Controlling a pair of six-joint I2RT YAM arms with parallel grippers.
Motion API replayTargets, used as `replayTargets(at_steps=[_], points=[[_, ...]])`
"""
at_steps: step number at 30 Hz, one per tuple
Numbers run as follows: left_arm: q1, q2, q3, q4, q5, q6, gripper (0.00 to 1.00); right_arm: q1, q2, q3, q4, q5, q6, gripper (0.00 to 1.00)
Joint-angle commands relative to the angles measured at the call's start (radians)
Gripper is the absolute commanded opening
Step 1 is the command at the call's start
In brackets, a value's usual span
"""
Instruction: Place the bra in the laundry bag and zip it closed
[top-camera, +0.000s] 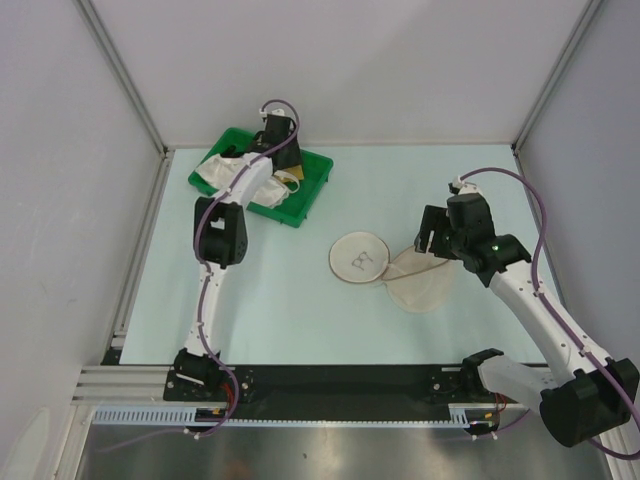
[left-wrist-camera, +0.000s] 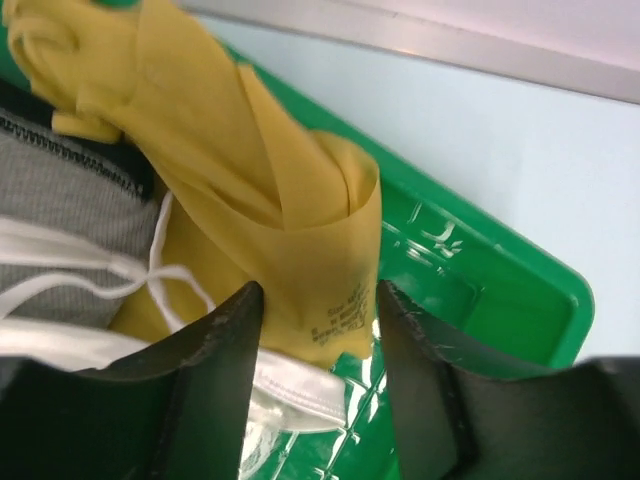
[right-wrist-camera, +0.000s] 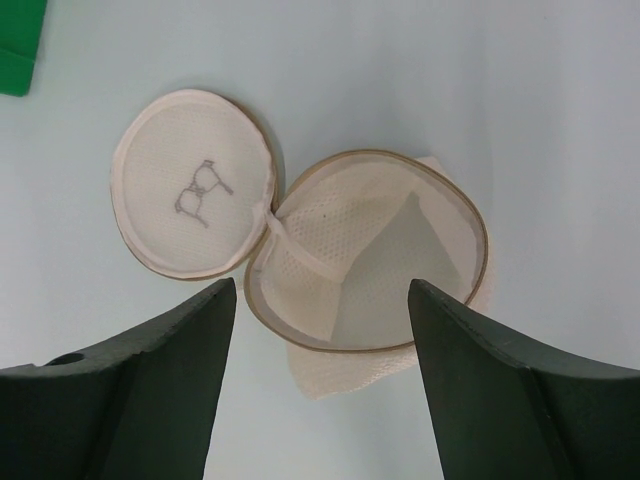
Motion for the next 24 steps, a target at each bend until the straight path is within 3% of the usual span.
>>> replayTargets(at_steps=[1,7,8,9,18,24], points=[[0.021,0.035,0.102,0.016,0.082,-0.054,0.51,0.007,-0.035,0.003,0.044,-0.021,0.01,0.75],[0.032,0.052,0.108,0.004,0.132,-0.076,0.19,0.007,-0.08,0.007,0.042,-0.022,0.019,0.75],[0.032,0.05,0.108,0.006,0.137,-0.065,0.04,0.005,-0.083,0.008,0.042,-0.025,0.017,0.75],[0.032,0.044,0.108,0.004,0.137,-0.06,0.0,0.005,-0.084,0.01,0.042,-0.028,0.02,0.75],[0.035,-0.186,0.031,0.001,0.151,-0.045,0.0,0.01,-0.08,0.013,0.048,-0.065,0.051,0.75],[0.054,-0.348,0.05,-0.002,0.24,-0.05,0.0,0.017,-0.067,0.01,0.05,-0.07,0.063,0.76]])
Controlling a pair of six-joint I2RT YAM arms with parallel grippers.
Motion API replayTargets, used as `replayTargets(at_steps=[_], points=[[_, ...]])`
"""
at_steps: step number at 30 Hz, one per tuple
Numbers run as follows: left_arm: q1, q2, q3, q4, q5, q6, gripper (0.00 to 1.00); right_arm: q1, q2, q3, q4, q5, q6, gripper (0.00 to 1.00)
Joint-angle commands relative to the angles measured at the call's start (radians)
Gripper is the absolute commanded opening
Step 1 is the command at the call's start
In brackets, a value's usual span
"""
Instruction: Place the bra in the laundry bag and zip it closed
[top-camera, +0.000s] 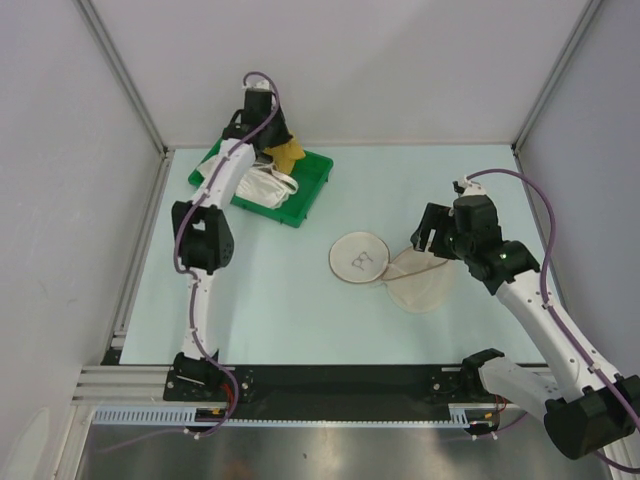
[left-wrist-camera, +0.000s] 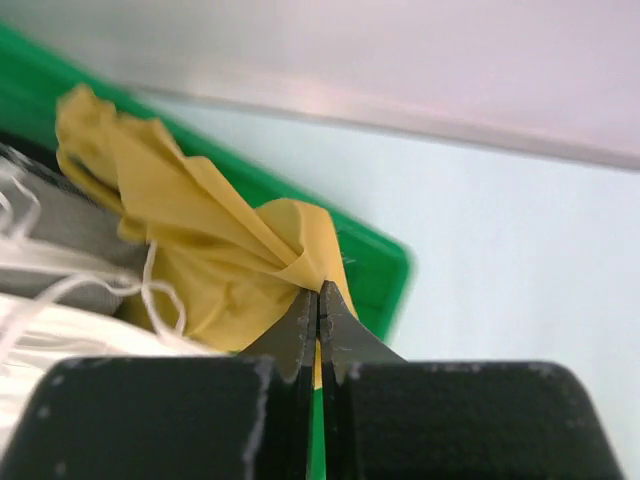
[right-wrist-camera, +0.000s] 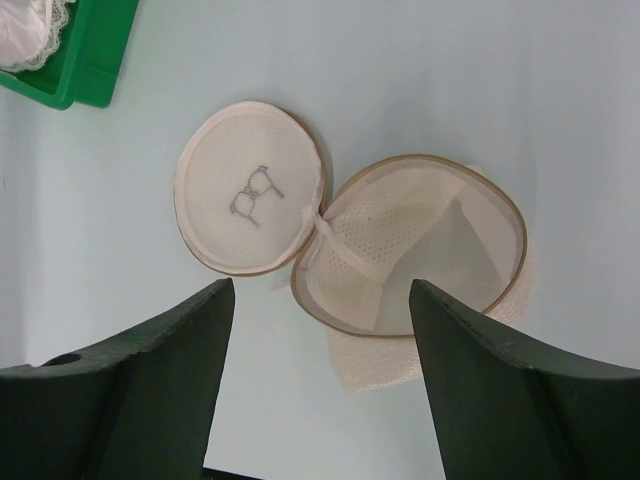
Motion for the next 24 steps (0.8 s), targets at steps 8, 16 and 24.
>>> replayTargets(at_steps=[8,16,24], points=[[0.032,-0.407,0.023,-0.006,0.194,0.0,0.0,0.035,0.028,0.016,0.063,-0.021,0.031,0.76],[0.015,-0.7,-0.411,0.012,0.409,-0.066,0.0,0.148,0.099,-0.016,0.184,-0.157,0.075,0.77],[-0.018,-1.126,-1.029,0.058,0.42,-0.035,0.0,0.352,0.162,-0.167,0.391,-0.256,0.143,0.77]])
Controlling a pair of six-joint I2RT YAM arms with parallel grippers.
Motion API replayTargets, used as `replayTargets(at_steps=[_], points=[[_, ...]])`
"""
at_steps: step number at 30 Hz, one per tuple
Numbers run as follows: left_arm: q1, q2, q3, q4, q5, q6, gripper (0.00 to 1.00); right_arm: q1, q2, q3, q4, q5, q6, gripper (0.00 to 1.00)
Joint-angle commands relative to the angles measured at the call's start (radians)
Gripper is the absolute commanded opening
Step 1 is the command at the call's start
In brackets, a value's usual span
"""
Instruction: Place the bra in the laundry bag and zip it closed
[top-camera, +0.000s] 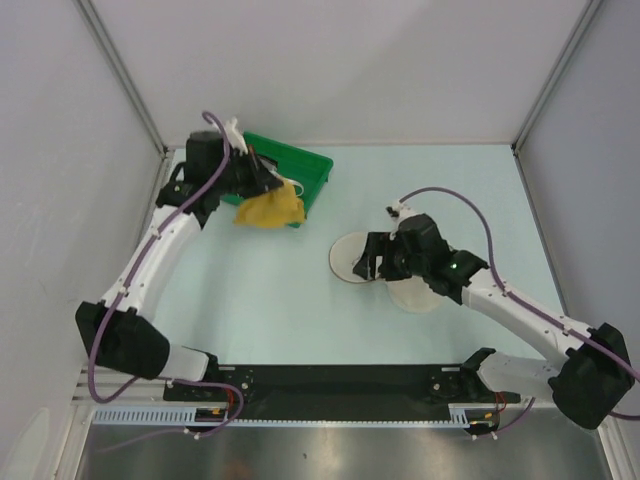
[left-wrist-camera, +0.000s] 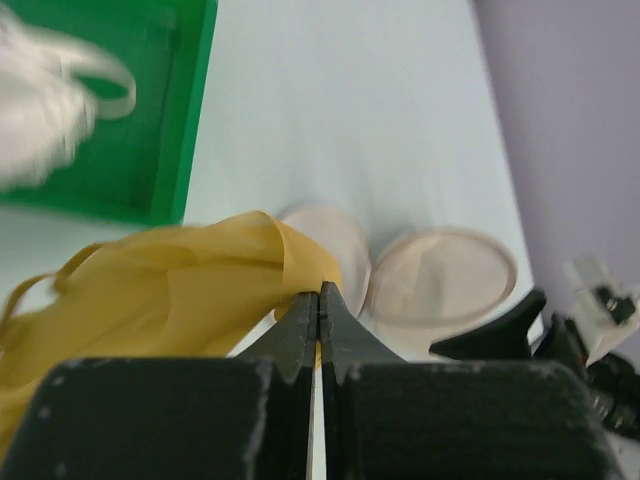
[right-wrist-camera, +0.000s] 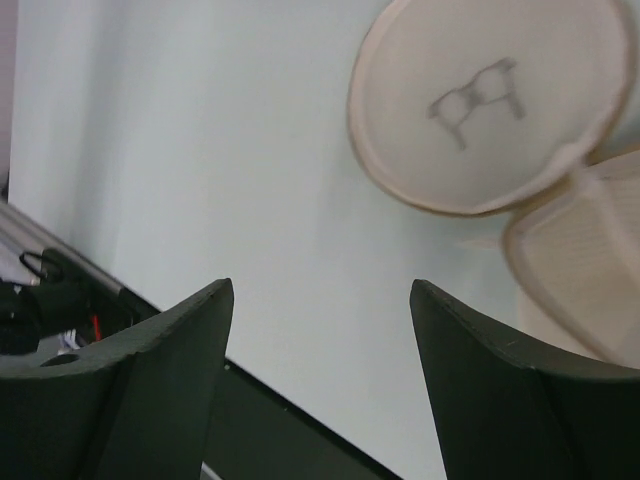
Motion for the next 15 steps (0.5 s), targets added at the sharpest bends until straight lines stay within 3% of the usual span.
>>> replayTargets(at_steps=[1,5,15], points=[[-0.023,-0.221,-0.29,0.005,0.049,0.023,0.0,0.102,0.046,-0.067,0.153,-0.077,0.047,0.77],[-0.027,-0.376,-0.446,-0.047,0.092,0.028,0.0,0.171,0.106,-0.087,0.233,-0.078,0.056,0.77],[-0.03,-0.6,-0.509,-0.281,0.07,0.043,0.0,0.276,0.161,-0.072,0.299,-0.061,0.061,0.78]])
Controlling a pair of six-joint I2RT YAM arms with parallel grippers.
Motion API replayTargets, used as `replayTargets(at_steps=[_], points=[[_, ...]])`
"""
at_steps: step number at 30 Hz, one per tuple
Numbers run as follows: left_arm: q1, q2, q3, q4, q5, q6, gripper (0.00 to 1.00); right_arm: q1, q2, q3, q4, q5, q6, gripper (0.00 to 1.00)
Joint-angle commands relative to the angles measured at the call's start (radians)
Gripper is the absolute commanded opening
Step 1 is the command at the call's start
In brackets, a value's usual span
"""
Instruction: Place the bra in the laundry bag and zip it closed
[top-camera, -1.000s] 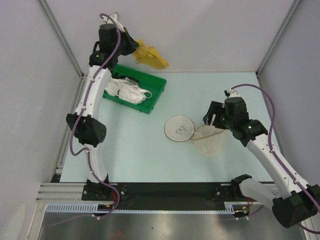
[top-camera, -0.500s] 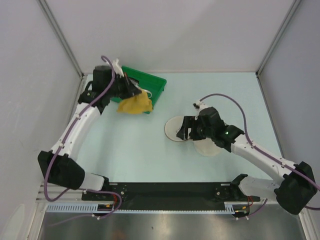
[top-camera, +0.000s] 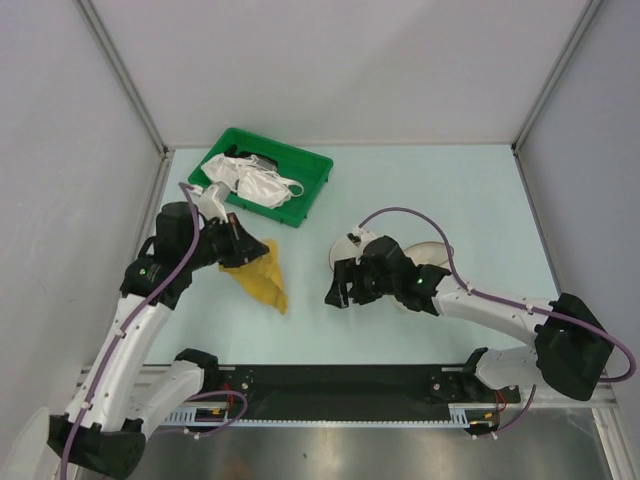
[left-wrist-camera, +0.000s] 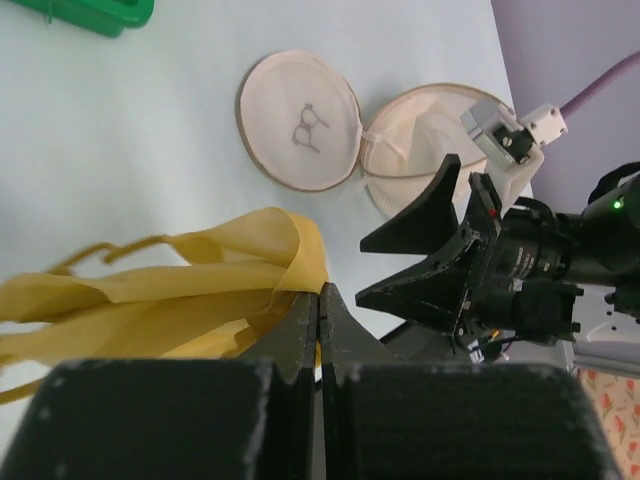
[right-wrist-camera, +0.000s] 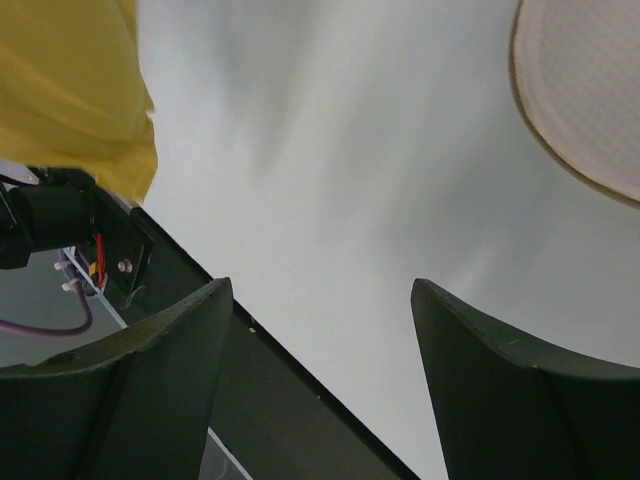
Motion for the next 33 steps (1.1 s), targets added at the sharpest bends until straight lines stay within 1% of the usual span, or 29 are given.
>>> replayTargets(at_steps=[1,3,4,6,7,8,9,13,15,18,20,23,27,30,33], points=[[-0.007,-0.05,-0.022,-0.127,-0.003,0.039,0.0,0.044,-0.005,0.013,0.099,-0.002,0.02,0.78],[-0.007,-0.072,-0.025,-0.184,-0.049,0.062,0.0,0.066,-0.005,-0.004,0.117,-0.008,0.032,0.78],[-0.008,-0.076,-0.036,-0.19,-0.081,0.065,0.0,0.072,-0.001,-0.009,0.137,-0.01,0.044,0.78],[-0.008,-0.058,-0.082,-0.171,-0.086,0.069,0.0,0.078,0.002,-0.026,0.152,0.004,0.06,0.78],[-0.013,-0.041,-0.103,-0.128,-0.063,0.07,0.0,0.078,0.007,-0.042,0.196,0.01,0.073,0.78],[-0.02,-0.024,-0.123,-0.105,-0.065,0.066,0.0,0.077,0.01,-0.049,0.204,0.015,0.076,0.78],[-0.048,0.024,-0.16,-0.077,-0.069,0.056,0.0,0.058,0.013,-0.053,0.206,0.018,0.083,0.78],[-0.148,0.16,-0.209,0.082,-0.111,0.038,0.0,-0.003,0.024,-0.067,0.198,0.007,0.118,0.78],[-0.192,0.225,-0.203,0.119,-0.138,0.032,0.0,-0.011,0.007,-0.072,0.192,0.02,0.124,0.78],[-0.224,0.281,-0.168,0.156,-0.166,0.033,0.0,-0.015,-0.02,-0.073,0.168,0.049,0.11,0.78],[-0.232,0.312,-0.143,0.156,-0.202,0.036,0.0,-0.022,-0.025,-0.073,0.136,0.059,0.103,0.78],[-0.235,0.333,-0.117,0.165,-0.244,0.027,0.0,-0.037,-0.021,-0.075,0.132,0.061,0.09,0.78],[-0.235,0.367,-0.126,0.205,-0.299,0.012,0.0,-0.051,0.03,-0.06,0.197,0.046,0.069,0.78],[-0.231,0.416,-0.122,0.224,-0.328,0.021,0.0,-0.048,0.107,-0.011,0.227,0.033,0.038,0.78],[-0.226,0.476,-0.105,0.23,-0.328,0.027,0.0,-0.057,0.191,0.034,0.244,-0.011,0.011,0.79]])
